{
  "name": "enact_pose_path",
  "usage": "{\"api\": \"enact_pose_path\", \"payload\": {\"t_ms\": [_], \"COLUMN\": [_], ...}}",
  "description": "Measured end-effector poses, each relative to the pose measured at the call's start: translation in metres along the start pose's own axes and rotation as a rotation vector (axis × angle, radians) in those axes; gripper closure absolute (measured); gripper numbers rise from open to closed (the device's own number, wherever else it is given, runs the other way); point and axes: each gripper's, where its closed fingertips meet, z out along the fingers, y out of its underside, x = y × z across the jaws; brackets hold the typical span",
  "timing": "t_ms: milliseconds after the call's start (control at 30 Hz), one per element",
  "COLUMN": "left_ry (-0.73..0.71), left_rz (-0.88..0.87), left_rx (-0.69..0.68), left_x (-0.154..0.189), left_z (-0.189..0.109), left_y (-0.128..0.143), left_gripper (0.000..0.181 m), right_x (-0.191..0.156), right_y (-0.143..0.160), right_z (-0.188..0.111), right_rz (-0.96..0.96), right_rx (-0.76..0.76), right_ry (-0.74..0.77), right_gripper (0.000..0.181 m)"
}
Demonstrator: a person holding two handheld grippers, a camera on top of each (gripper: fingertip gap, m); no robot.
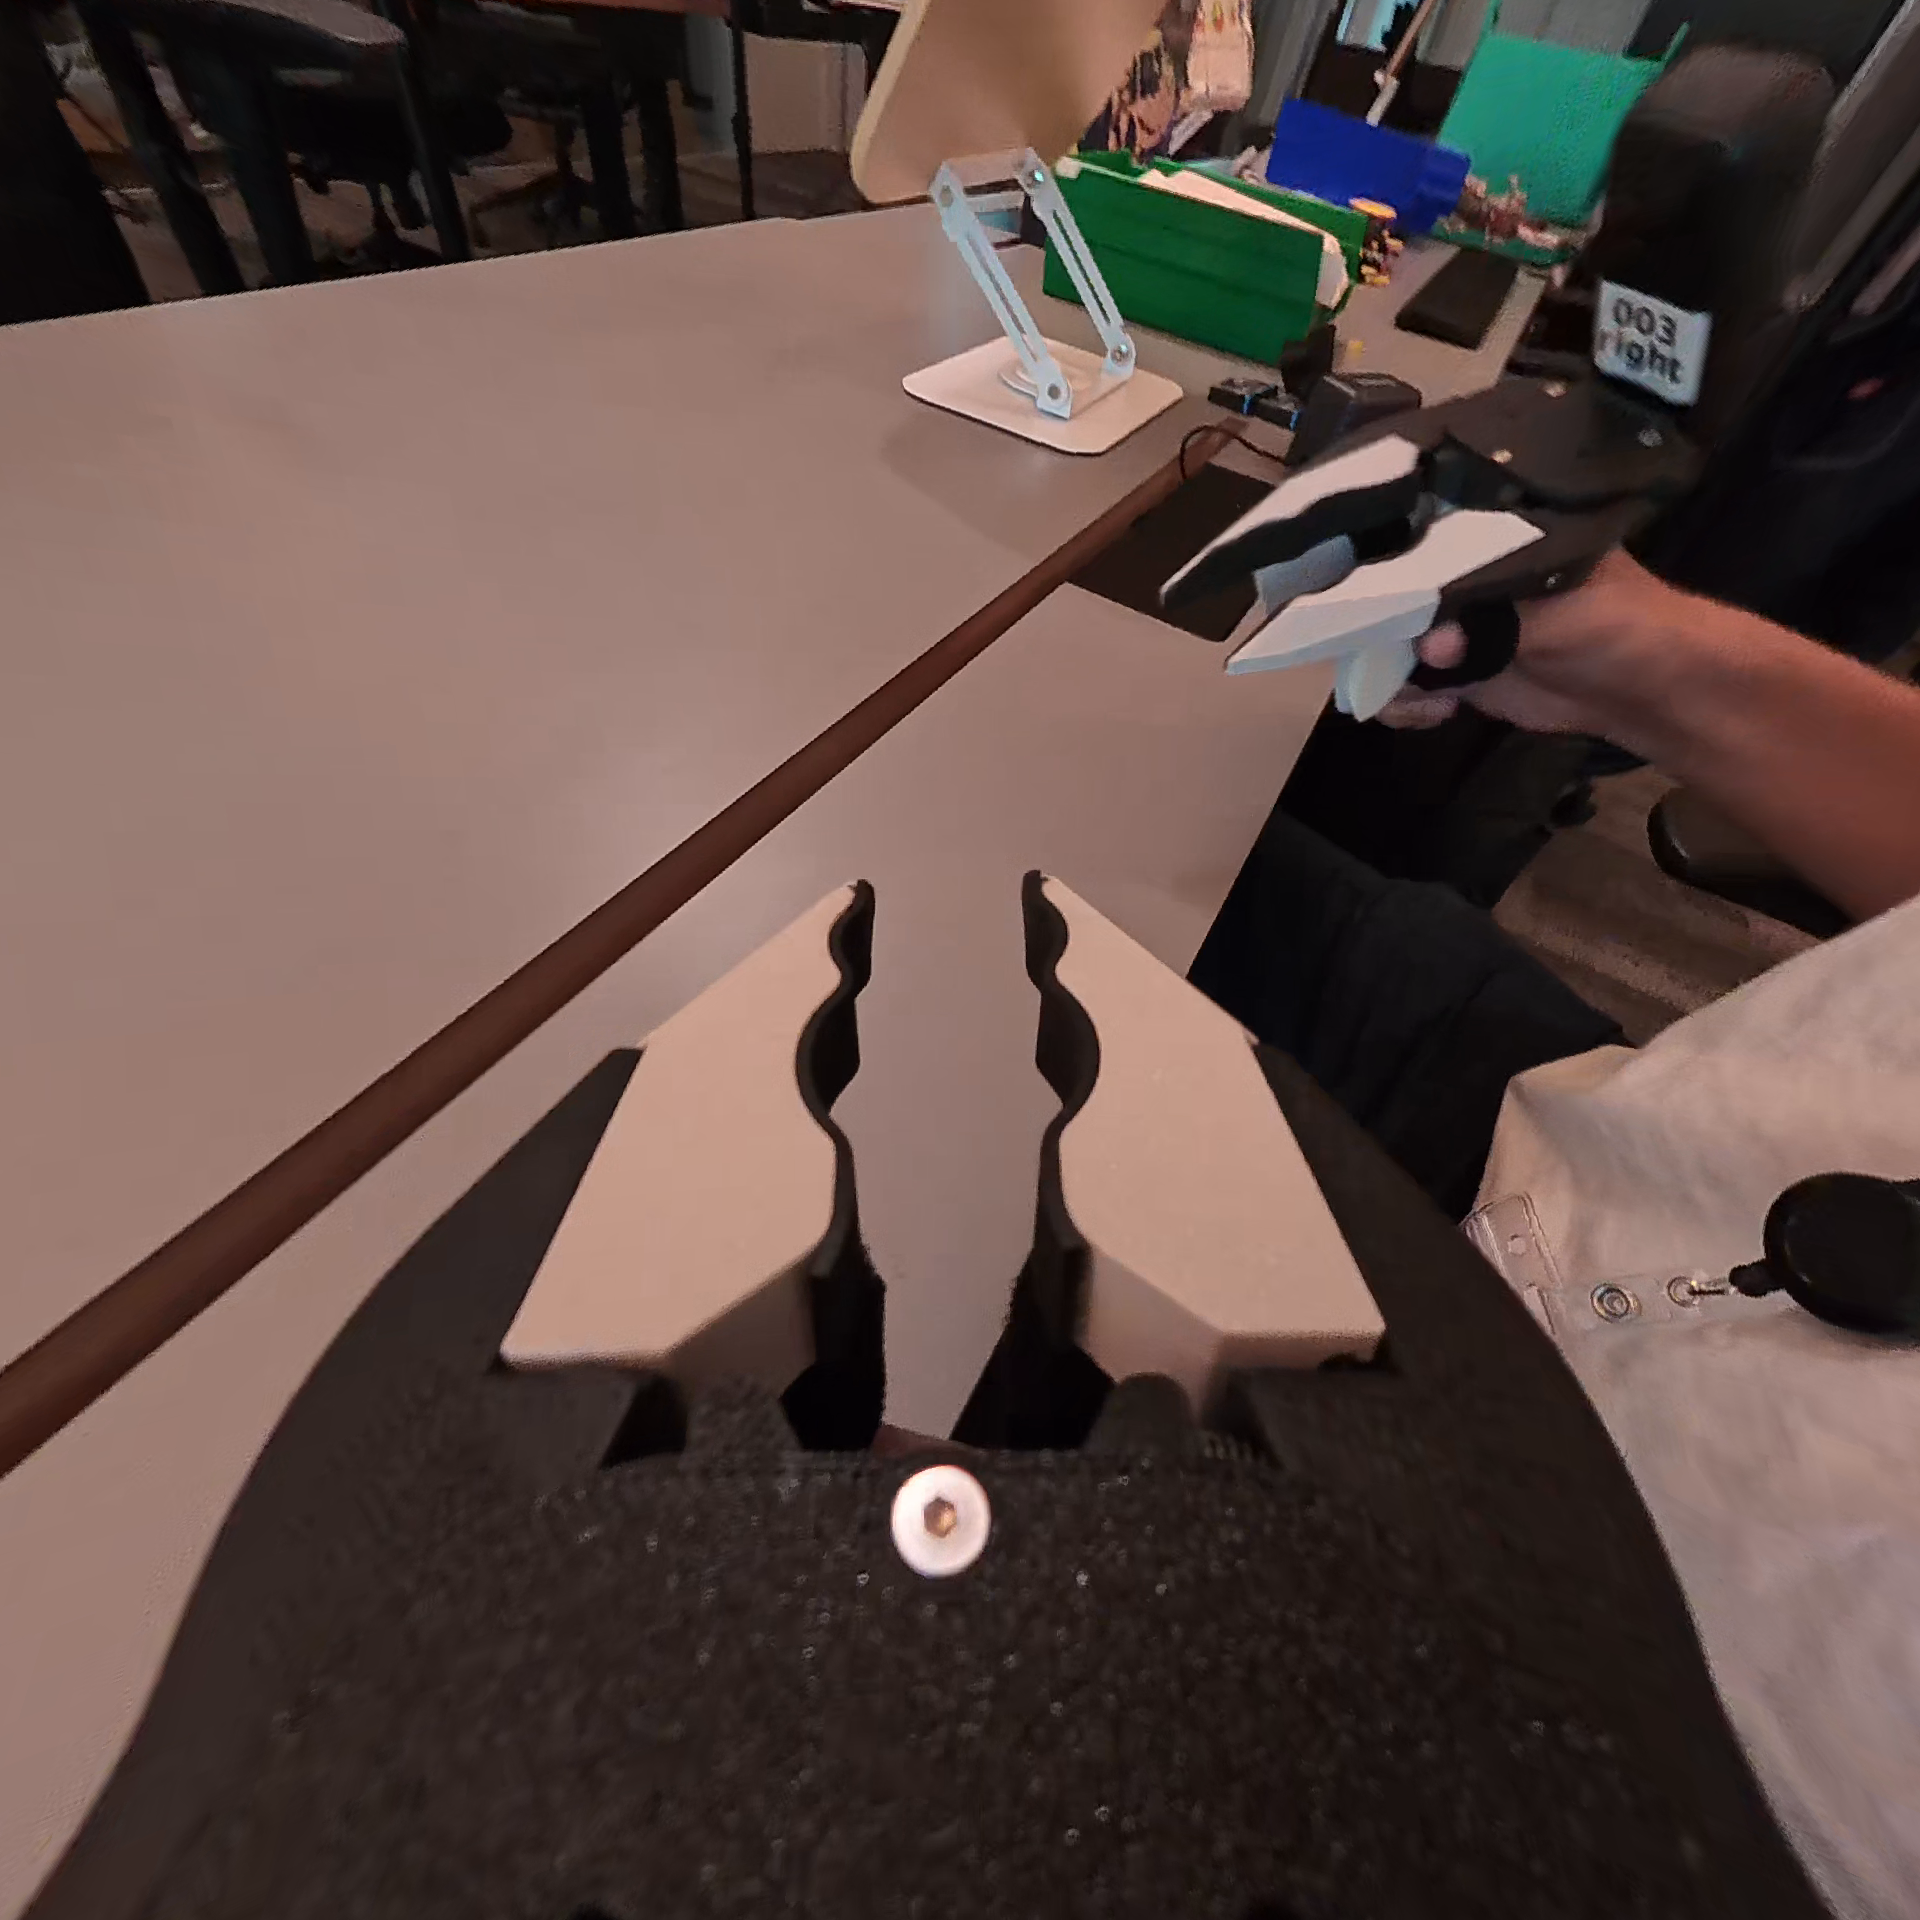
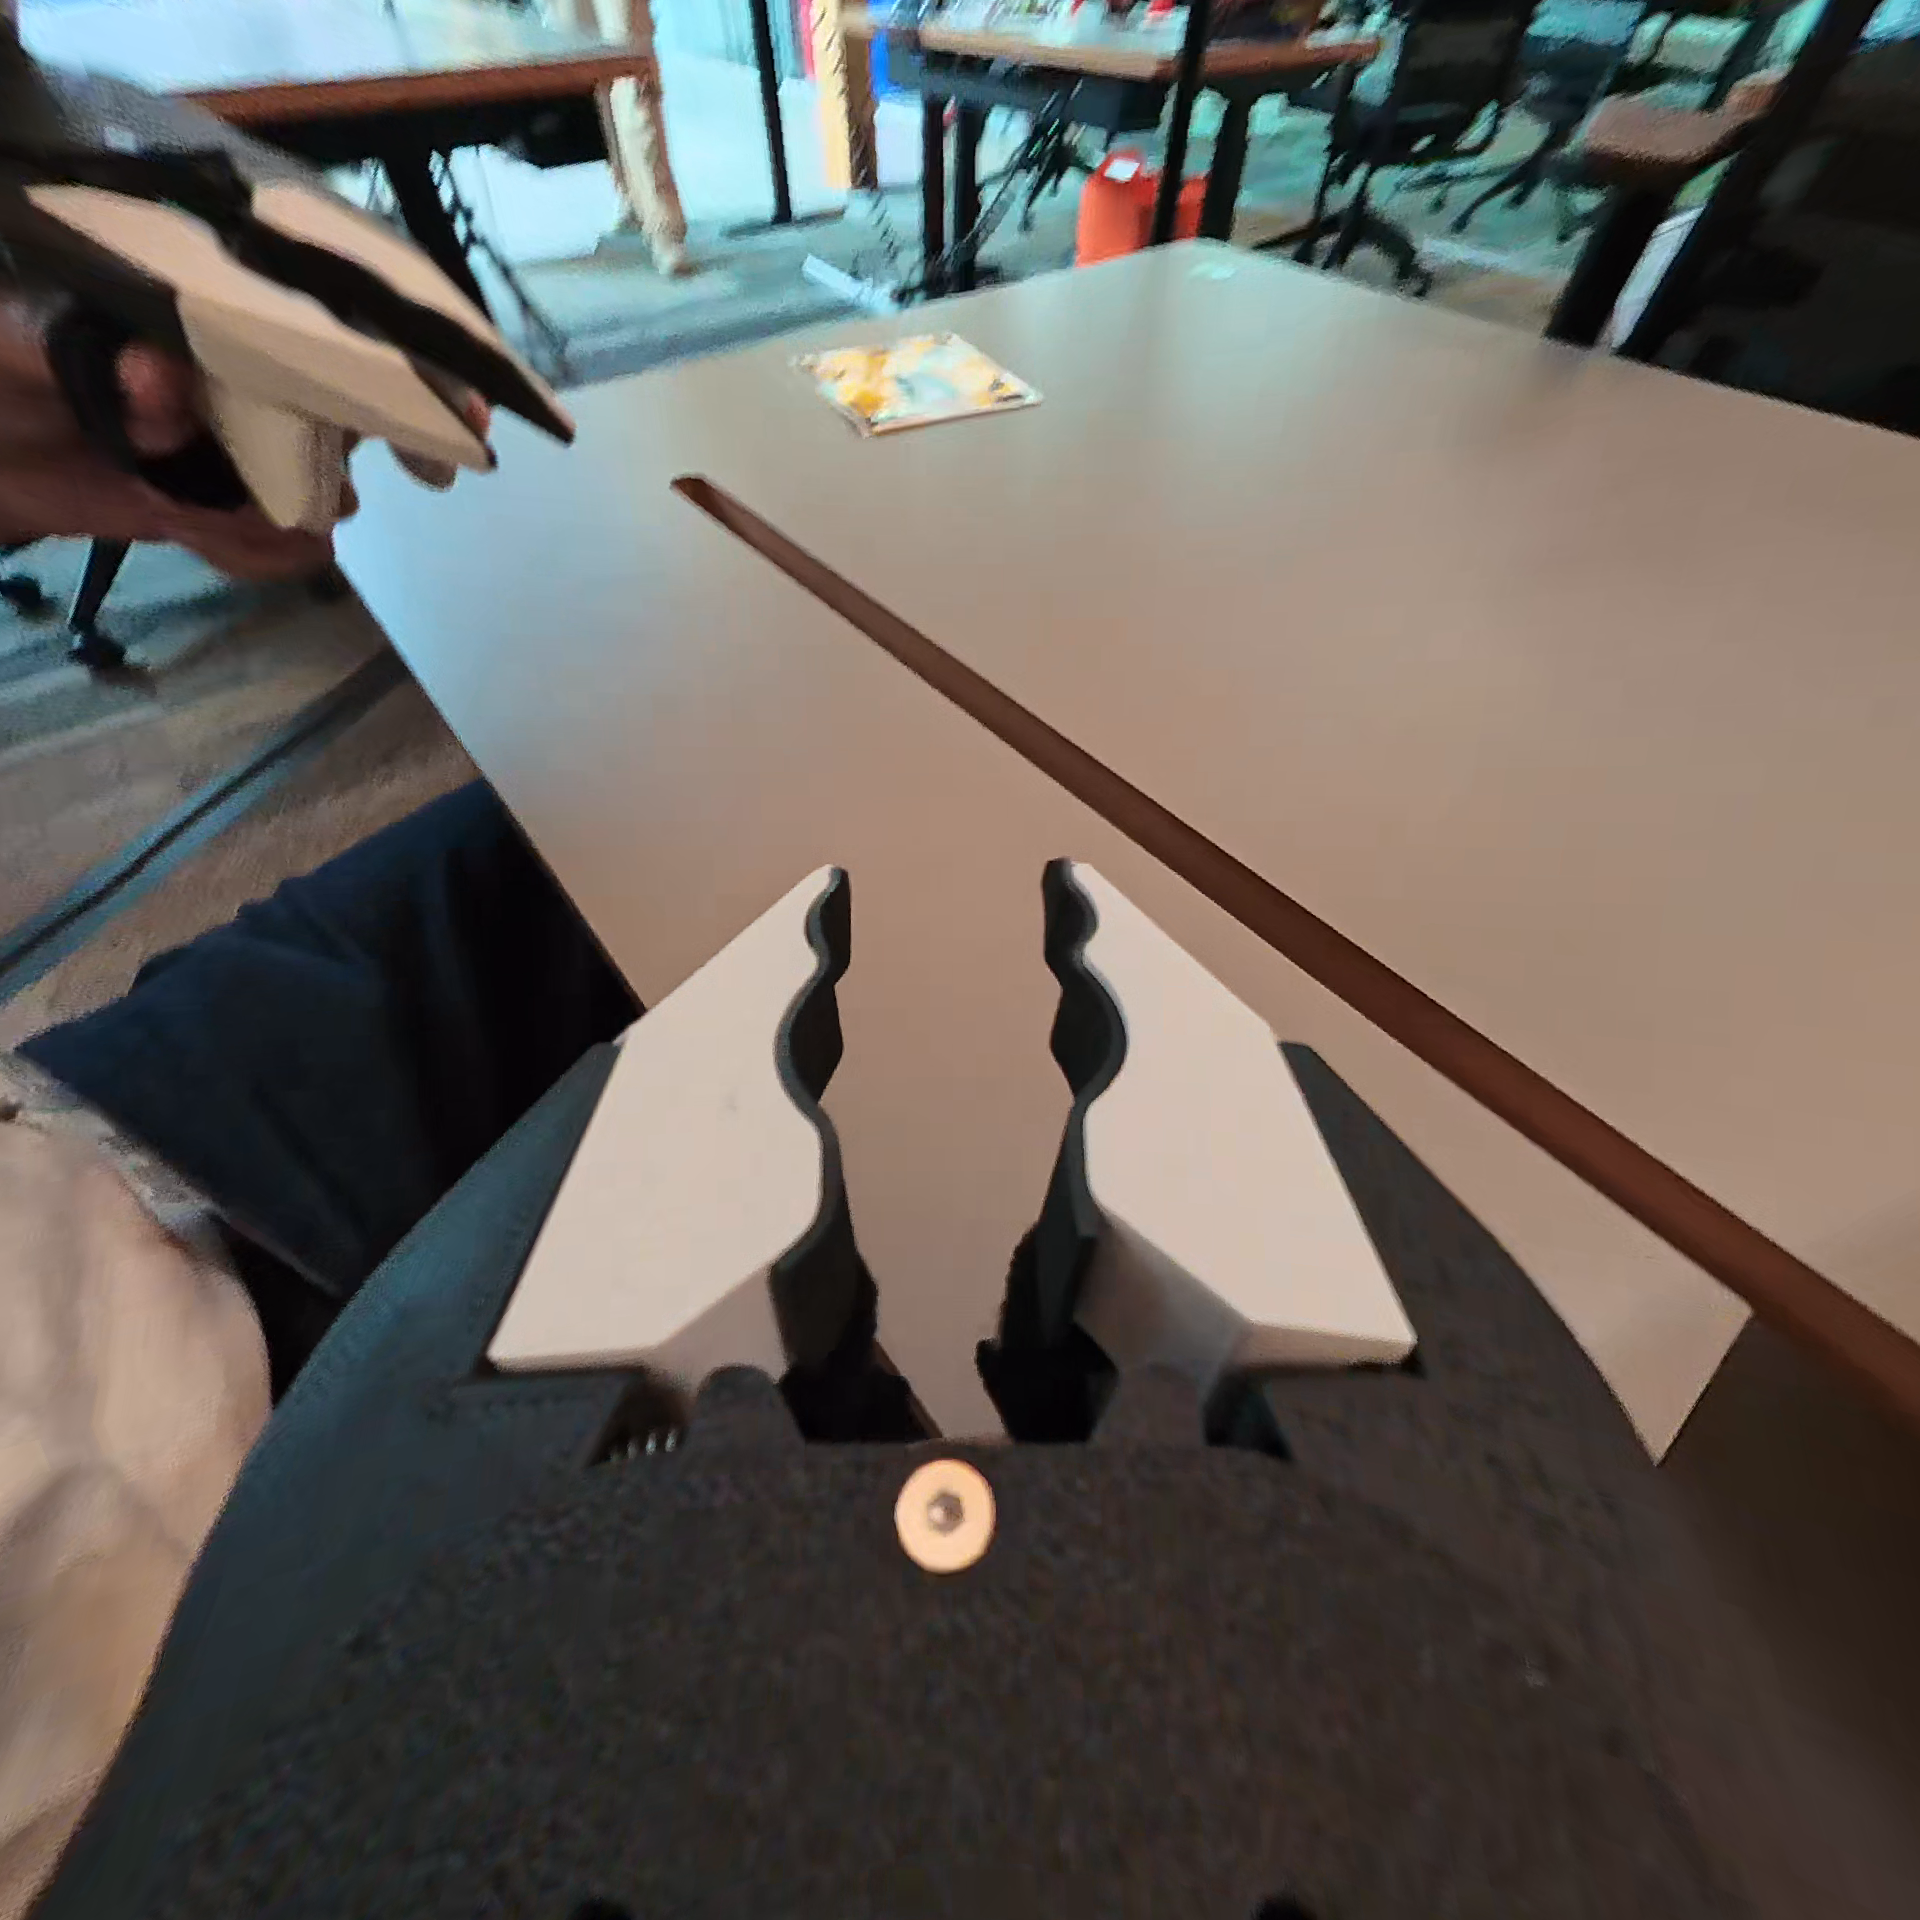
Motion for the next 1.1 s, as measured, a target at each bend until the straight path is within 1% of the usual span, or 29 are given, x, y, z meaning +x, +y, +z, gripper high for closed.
{"api": "enact_pose_path", "payload": {"t_ms": [67, 133, 233, 300, 400, 467, 533, 600, 633, 733, 800, 833, 867, 900, 933, 967, 1000, 1033, 1100], "left_ry": [-0.031, -0.076, -0.152, -0.2, -0.286, -0.372, -0.466, -0.497, -0.525, -0.66, -0.738, -0.757, -0.746, -0.695, -0.635, -0.604, -0.627, -0.651, -0.627], "left_rz": [-0.023, -0.035, -0.07, -0.11, -0.159, -0.184, -0.256, -0.342, -0.376, -0.421, -0.444, -0.466, -0.519, -0.59, -0.648, -0.686, -0.694, -0.686, -0.74], "left_rx": [-0.001, -0.015, -0.006, 0.01, 0.005, -0.017, -0.022, -0.018, -0.04, -0.119, -0.249, -0.311, -0.347, -0.359, -0.368, -0.382, -0.401, -0.418, -0.424], "left_x": [-0.006, -0.016, -0.033, -0.044, -0.069, -0.097, -0.133, -0.168, -0.189, -0.261, -0.307, -0.325, -0.339, -0.347, -0.352, -0.359, -0.371, -0.383, -0.397], "left_z": [-0.001, -0.003, -0.008, -0.013, -0.027, -0.045, -0.071, -0.095, -0.107, -0.14, -0.154, -0.157, -0.156, -0.15, -0.141, -0.136, -0.136, -0.137, -0.131], "left_y": [0.005, 0.008, 0.006, 0.003, 0.004, 0.005, 0.004, 0.002, 0.005, 0.021, 0.047, 0.06, 0.071, 0.077, 0.081, 0.085, 0.089, 0.092, 0.096], "left_gripper": [0.152, 0.152, 0.152, 0.152, 0.151, 0.15, 0.149, 0.145, 0.142, 0.128, 0.114, 0.106, 0.098, 0.095, 0.093, 0.091, 0.087, 0.087, 0.087], "right_x": [0.003, 0.002, 0.002, 0.002, -0.002, -0.004, -0.005, -0.006, -0.006, -0.007, -0.008, -0.008, -0.009, -0.009, -0.01, -0.01, -0.01, -0.011, -0.011], "right_y": [0.002, 0.005, 0.002, 0.0, 0.001, 0.006, 0.01, 0.011, 0.01, 0.008, 0.01, 0.01, 0.011, 0.012, 0.013, 0.014, 0.015, 0.016, 0.018], "right_z": [-0.004, -0.006, -0.007, -0.006, -0.003, -0.001, 0.0, 0.0, -0.001, -0.001, 0.001, 0.001, 0.001, 0.002, 0.003, 0.004, 0.005, 0.006, 0.008], "right_rz": [0.048, 0.073, 0.043, 0.059, 0.072, 0.042, 0.008, -0.006, -0.006, 0.011, 0.017, 0.016, 0.013, 0.011, 0.01, 0.009, 0.009, 0.01, 0.015], "right_rx": [0.056, 0.067, 0.08, 0.104, 0.099, 0.071, 0.048, 0.043, 0.05, 0.058, 0.049, 0.046, 0.043, 0.037, 0.03, 0.025, 0.02, 0.017, 0.01], "right_ry": [0.034, 0.03, 0.037, 0.03, 0.001, 0.003, 0.016, 0.02, 0.02, 0.009, 0.002, 0.001, 0.001, 0.0, 0.0, -0.001, -0.002, -0.006, -0.012], "right_gripper": [0.145, 0.145, 0.146, 0.147, 0.147, 0.147, 0.147, 0.147, 0.148, 0.148, 0.147, 0.147, 0.147, 0.147, 0.147, 0.147, 0.147, 0.147, 0.147]}}
